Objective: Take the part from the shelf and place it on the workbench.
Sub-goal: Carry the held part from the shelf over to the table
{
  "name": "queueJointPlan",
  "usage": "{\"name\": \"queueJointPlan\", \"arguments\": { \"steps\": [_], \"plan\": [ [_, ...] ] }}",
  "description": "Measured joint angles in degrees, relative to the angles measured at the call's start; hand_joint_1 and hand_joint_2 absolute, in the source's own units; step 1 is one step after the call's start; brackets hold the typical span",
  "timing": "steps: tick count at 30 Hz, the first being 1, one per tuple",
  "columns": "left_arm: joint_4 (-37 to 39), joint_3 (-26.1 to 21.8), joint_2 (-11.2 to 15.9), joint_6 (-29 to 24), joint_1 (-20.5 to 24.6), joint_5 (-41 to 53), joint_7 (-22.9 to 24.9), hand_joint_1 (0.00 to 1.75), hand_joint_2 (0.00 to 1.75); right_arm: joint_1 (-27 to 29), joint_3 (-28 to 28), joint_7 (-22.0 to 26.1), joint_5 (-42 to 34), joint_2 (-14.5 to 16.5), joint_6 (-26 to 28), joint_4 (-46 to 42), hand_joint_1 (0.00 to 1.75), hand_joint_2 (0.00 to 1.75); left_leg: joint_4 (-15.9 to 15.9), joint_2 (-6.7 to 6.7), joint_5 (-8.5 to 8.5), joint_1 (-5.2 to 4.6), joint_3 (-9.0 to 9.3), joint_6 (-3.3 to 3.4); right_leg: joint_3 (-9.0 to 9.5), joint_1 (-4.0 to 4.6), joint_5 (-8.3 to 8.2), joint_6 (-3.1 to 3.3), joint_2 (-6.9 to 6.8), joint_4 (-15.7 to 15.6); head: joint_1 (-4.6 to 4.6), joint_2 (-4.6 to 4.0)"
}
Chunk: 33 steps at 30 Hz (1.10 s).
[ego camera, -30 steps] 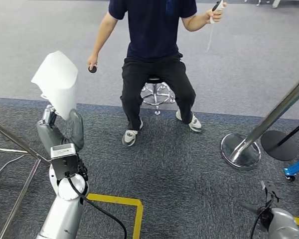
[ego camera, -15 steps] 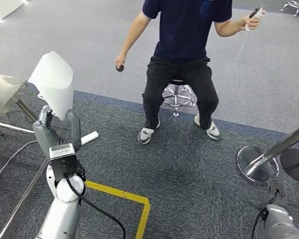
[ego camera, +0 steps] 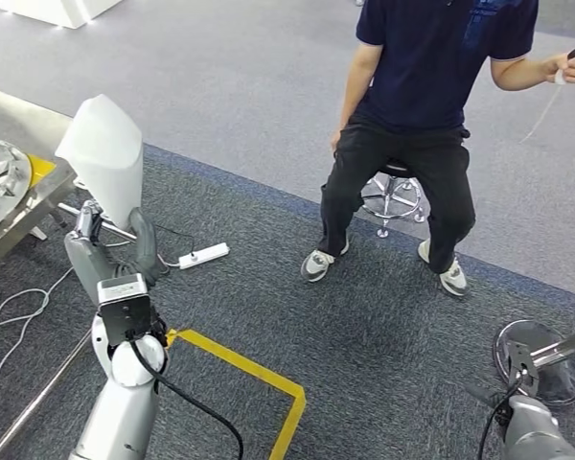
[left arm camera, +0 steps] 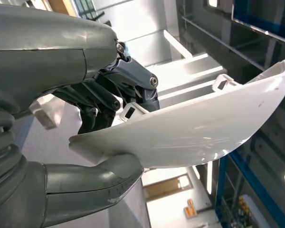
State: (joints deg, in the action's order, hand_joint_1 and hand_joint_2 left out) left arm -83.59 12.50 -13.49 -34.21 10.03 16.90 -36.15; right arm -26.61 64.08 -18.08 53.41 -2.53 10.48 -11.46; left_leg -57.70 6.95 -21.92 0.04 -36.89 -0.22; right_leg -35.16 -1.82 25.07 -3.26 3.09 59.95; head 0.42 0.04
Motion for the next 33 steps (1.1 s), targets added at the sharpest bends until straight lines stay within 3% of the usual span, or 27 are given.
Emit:
{"name": "queueJointPlan", "arguments": {
  "steps": [1, 3, 5, 7, 8, 9, 11, 13, 14, 16, 18, 20, 21, 22, 23, 25, 27, 29, 31, 33],
  "plan": [
    [0.01, -0.01, 0.07, 0.00, -0.02, -0.04, -0.01, 1.75, 1.75, -0.08, 0.10, -0.13, -0.65, 0.05, -1.88, 0.02, 0.00, 1.75, -0.24, -0.62, -0.21, -0.05, -0.18, -0.25, 0.01, 0.06, -0.04, 0.42, -0.44, 0.03, -0.05, 0.00],
    [0.08, 0.00, 0.21, 0.00, 0.21, -0.28, -0.09, 1.75, 1.75, -0.20, 0.59, -0.41, -2.35, 0.07, -5.43, 0.03, 0.00, 1.75, -3.54, -3.42, -2.26, -0.25, -1.72, -0.63, 0.15, 0.17, -0.06, 1.26, -1.46, -0.07, -0.34, 0.00],
    [0.25, -0.01, 0.38, 0.00, 0.41, -0.55, -0.21, 1.75, 1.75, -0.17, 1.43, -0.80, -3.77, 0.04, -7.95, 0.03, 0.00, 1.75, -10.81, -5.79, -5.61, -0.35, -5.20, -0.81, 0.21, 0.47, 0.07, 1.76, -2.62, -0.08, -0.59, 0.00],
    [0.49, -0.02, 0.61, 0.00, 0.34, -0.70, -0.26, 1.75, 1.75, -0.11, 2.12, -1.04, -4.43, 0.04, -9.48, 0.03, 0.00, 1.75, -15.96, -6.26, -6.93, -0.34, -7.86, -0.69, 0.27, 0.70, 0.20, 1.98, -3.95, -0.07, -0.59, 0.00],
    [0.59, -0.02, 0.73, 0.00, 0.32, -0.73, -0.26, 1.75, 1.75, -0.13, 2.35, -1.10, -4.56, 0.04, -10.02, 0.03, 0.00, 1.75, -15.73, -6.35, -6.11, -0.38, -7.80, -0.52, 0.34, 0.81, 0.26, 2.04, -4.62, -0.07, -0.58, 0.00],
    [0.65, -0.02, 0.81, 0.01, 0.33, -0.74, -0.27, 1.75, 1.75, -0.19, 2.51, -1.13, -4.58, 0.04, -10.45, 0.03, 0.00, 1.75, -13.19, -6.63, -4.36, -0.47, -6.54, -0.24, 0.47, 0.91, 0.33, 2.07, -5.24, -0.07, -0.58, 0.00],
    [0.68, -0.01, 0.92, 0.04, 0.50, -0.73, -0.28, 1.75, 1.75, -0.33, 2.73, -1.16, -4.36, 0.04, -10.84, 0.03, 0.00, 1.75, -5.62, -8.73, -1.03, -1.06, -2.59, 0.54, 0.75, 1.19, 0.59, 1.96, -6.39, -0.04, -0.58, 0.00],
    [0.68, 0.03, 0.99, 0.13, 0.71, -0.73, -0.32, 1.75, 1.75, -0.36, 2.83, -1.15, -4.01, -0.03, -10.33, 0.02, 0.00, 1.75, -1.03, -10.49, -0.17, -1.66, -0.39, 1.07, 0.86, 1.54, 0.87, 1.65, -7.47, -0.04, -0.50, 0.00],
    [0.68, 0.03, 1.06, 0.16, 0.72, -0.73, -0.33, 1.75, 1.75, -0.36, 2.84, -1.10, -3.84, -0.06, -9.78, 0.02, 0.00, 1.75, -0.42, -10.42, -0.42, -1.85, -0.24, 1.17, 0.92, 1.68, 0.98, 1.45, -8.11, -0.11, -0.44, 0.00],
    [0.67, 0.02, 1.20, 0.18, 0.59, -0.73, -0.35, 1.75, 1.75, -0.44, 2.84, -0.89, -3.56, -0.08, -8.40, 0.01, 0.00, 1.75, -0.05, -9.07, -0.25, -1.64, -0.16, 1.51, 1.10, 1.65, 1.35, 0.93, -8.82, -0.07, -0.37, 0.00],
    [0.65, 0.03, 1.22, 0.18, 0.58, -0.73, -0.36, 1.75, 1.75, -0.52, 2.85, -0.50, -3.42, -0.06, -7.02, 0.01, 0.00, 1.75, 0.28, -7.85, -0.03, -1.17, 0.22, 2.01, 0.03, 1.46, 3.08, 0.36, -6.76, 2.70, -0.17, 0.00],
    [0.64, 0.05, 1.19, 0.18, 0.46, -0.73, -0.37, 1.75, 1.75, -0.43, 2.90, -0.10, -3.36, -0.07, -5.80, 0.01, 0.00, 1.75, 0.32, -6.68, 0.02, -0.85, 0.36, 2.31, -3.59, 1.30, 6.30, -0.02, -3.97, 9.94, 0.14, 0.00],
    [0.64, 0.05, 1.19, 0.18, 0.27, -0.73, -0.37, 1.75, 1.75, -0.33, 2.95, 0.04, -3.36, -0.08, -5.34, 0.01, 0.00, 1.75, 0.32, -6.00, 0.02, -0.79, 0.38, 2.38, -5.68, 1.27, 7.51, -0.16, -3.43, 13.65, 0.24, 0.00],
    [0.64, 0.05, 1.20, 0.18, 0.09, -0.73, -0.37, 1.75, 1.75, -0.25, 3.01, 0.11, -3.36, -0.07, -5.05, 0.01, 0.00, 1.75, 0.31, -5.30, 0.02, -0.75, 0.40, 2.39, -7.19, 1.23, 7.83, -0.28, -3.21, 15.94, 0.27, 0.00],
    [0.64, 0.04, 1.20, 0.18, -0.05, -0.73, -0.37, 1.75, 1.75, -0.21, 3.07, 0.16, -3.36, -0.07, -4.91, 0.01, 0.00, 1.75, 0.30, -4.56, 0.02, -0.68, 0.44, 2.36, -7.64, 1.17, 6.96, -0.37, -3.16, 15.97, 0.30, 0.00],
    [0.64, 0.05, 1.21, 0.19, -0.12, -0.73, -0.37, 1.75, 1.75, -0.25, 3.18, 0.23, -3.44, -0.07, -4.73, 0.01, 0.00, 1.75, 0.19, -3.14, -0.03, -0.43, 0.56, 2.04, -5.28, 0.82, 2.77, -0.67, -2.46, 9.80, 0.30, 0.00],
    [0.64, 0.05, 1.20, 0.18, -0.04, -0.72, -0.37, 1.75, 1.75, -0.32, 3.39, 0.34, -3.92, -0.01, -4.61, 0.02, 0.00, 1.75, -0.23, -1.83, -0.13, -0.36, 0.32, 1.34, -1.71, 0.23, -0.07, -0.96, -0.26, 2.37, 0.34, 0.00],
    [0.64, 0.02, 1.22, 0.18, -0.06, -0.72, -0.37, 1.75, 1.75, -0.36, 3.71, 0.55, -4.71, 0.14, -5.03, 0.04, 0.00, 1.75, -0.37, -0.70, 0.06, -0.33, -0.17, 0.58, -0.38, 0.09, -0.32, -0.59, 0.78, -0.12, 0.40, 0.00],
    [0.64, -0.01, 1.31, 0.17, -0.24, -0.71, -0.37, 1.75, 1.75, -0.51, 3.92, 0.85, -5.20, 0.35, -6.42, 0.06, 0.00, 1.75, -0.19, -0.31, 0.26, -0.18, -0.43, 0.02, -0.40, 0.19, -0.47, 0.26, -0.19, -0.09, 0.42, 0.00],
    [0.64, -0.02, 1.43, 0.16, -0.23, -0.72, -0.37, 1.75, 1.75, -0.71, 3.99, 0.89, -5.11, 0.53, -8.26, 0.07, 0.00, 1.75, -2.31, -2.54, -1.32, -0.31, -1.43, -0.46, -0.35, 0.17, -0.60, 1.08, -1.20, -0.20, 0.04, 0.00]
  ]
}}
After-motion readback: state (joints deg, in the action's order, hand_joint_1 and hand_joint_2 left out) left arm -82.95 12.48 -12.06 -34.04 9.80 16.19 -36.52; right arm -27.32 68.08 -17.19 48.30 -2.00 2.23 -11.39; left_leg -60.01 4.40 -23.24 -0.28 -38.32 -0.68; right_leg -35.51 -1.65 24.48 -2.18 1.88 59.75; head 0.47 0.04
